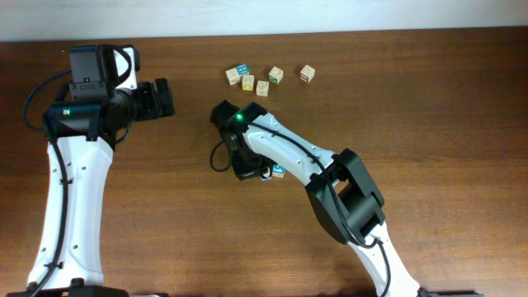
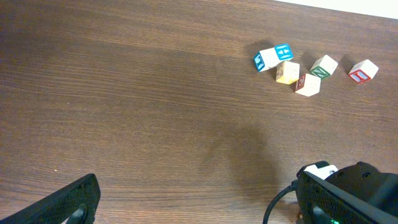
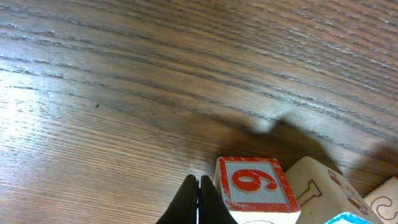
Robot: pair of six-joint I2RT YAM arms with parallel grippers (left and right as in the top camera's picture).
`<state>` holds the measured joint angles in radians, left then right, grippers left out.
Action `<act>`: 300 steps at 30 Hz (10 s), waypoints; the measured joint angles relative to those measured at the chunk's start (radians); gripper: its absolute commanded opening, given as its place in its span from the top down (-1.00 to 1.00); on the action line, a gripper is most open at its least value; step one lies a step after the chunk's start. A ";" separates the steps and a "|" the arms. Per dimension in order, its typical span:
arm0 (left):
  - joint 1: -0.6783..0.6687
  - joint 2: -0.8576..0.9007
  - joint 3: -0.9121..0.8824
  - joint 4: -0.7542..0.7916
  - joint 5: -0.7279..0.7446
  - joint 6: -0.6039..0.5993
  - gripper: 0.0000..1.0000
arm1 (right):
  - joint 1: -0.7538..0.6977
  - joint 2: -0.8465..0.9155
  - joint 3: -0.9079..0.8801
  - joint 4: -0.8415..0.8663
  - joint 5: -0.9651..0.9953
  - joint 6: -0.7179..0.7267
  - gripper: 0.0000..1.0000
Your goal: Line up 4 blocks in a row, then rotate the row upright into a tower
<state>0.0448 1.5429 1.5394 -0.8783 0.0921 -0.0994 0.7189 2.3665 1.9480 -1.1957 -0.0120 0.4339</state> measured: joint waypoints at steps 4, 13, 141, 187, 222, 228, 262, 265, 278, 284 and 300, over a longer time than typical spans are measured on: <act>0.000 0.000 0.000 0.000 0.000 0.000 -0.98 | -0.029 0.000 0.000 -0.027 0.010 0.027 0.92; 0.000 0.000 0.000 0.000 0.000 0.000 -0.98 | -0.108 0.000 0.000 -0.044 0.012 0.064 0.91; 0.000 0.000 0.000 0.000 0.000 0.000 -0.98 | -0.484 -0.372 -0.536 0.266 -0.129 -0.185 0.90; 0.000 0.000 0.000 0.000 0.000 0.000 -0.98 | -0.427 -0.245 -0.408 0.318 -0.170 -0.170 0.92; 0.000 0.000 0.000 0.000 0.000 0.000 -0.98 | -0.145 -0.228 -0.342 0.111 -0.214 -0.198 0.92; 0.000 0.000 0.000 0.000 0.000 0.000 -0.98 | -0.150 -0.228 -0.342 0.115 -0.166 -0.163 0.92; -0.220 0.253 -0.031 0.004 0.234 -0.078 1.00 | -0.723 -0.448 -0.695 0.392 -0.496 -0.359 0.92; -0.358 0.401 -0.036 0.015 0.269 -0.109 1.00 | -0.723 -0.448 -0.695 0.397 -0.500 -0.355 0.92; -0.457 0.578 -0.057 0.121 0.422 -0.262 1.00 | -0.671 -0.448 -0.695 0.401 -0.459 -0.272 0.92; -0.473 0.578 -0.058 0.059 0.426 -0.270 1.00 | -0.671 -0.448 -0.695 0.401 -0.433 -0.224 0.92; -0.484 0.578 -0.058 0.117 0.390 -0.325 1.00 | -0.669 -0.365 -0.695 0.458 -0.482 -0.230 0.92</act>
<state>-0.4397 2.1212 1.4815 -0.7612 0.4820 -0.4244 0.0498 2.0014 1.2526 -0.7380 -0.4942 0.2039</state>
